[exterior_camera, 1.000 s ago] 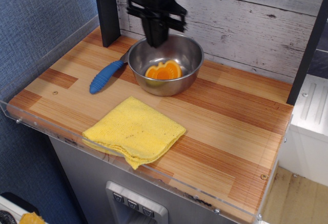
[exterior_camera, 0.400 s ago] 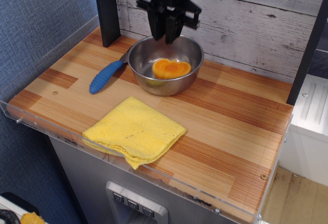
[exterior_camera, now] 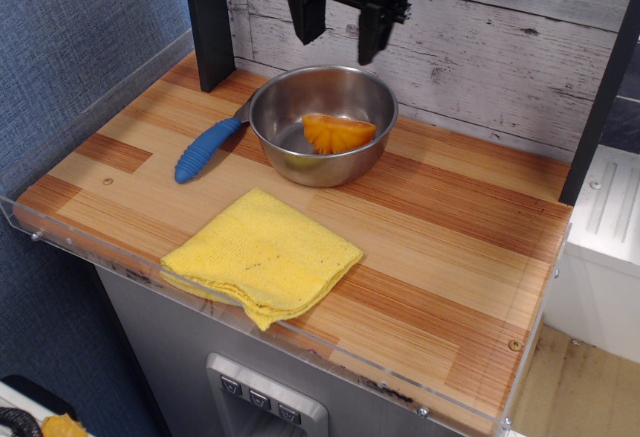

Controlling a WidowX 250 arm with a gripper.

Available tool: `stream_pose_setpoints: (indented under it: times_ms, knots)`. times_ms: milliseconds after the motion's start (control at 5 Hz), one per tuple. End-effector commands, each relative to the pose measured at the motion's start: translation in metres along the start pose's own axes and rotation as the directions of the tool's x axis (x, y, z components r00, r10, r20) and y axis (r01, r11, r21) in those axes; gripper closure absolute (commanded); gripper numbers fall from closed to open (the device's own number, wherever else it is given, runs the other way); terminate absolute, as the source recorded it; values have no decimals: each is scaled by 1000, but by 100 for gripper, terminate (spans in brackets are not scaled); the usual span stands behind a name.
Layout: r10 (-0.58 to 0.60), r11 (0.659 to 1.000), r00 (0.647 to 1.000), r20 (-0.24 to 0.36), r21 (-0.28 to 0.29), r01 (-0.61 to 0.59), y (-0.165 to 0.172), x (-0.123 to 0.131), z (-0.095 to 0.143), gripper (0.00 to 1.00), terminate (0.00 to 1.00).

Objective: Move the orange jelly to place inside the utensil.

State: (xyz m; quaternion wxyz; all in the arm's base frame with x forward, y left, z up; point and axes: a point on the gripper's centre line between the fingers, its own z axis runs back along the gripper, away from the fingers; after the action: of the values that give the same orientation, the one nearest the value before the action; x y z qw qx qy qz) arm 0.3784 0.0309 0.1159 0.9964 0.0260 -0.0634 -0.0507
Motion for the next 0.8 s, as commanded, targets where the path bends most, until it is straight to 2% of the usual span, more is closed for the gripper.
stream_pose_setpoints:
  times_ms: [0,600]
  knots:
    - [8,999,1000,12,-33,-8,11,-2,34,0,0]
    - [-10,1000,1000,7,-27,11,12,-7,39,0,0]
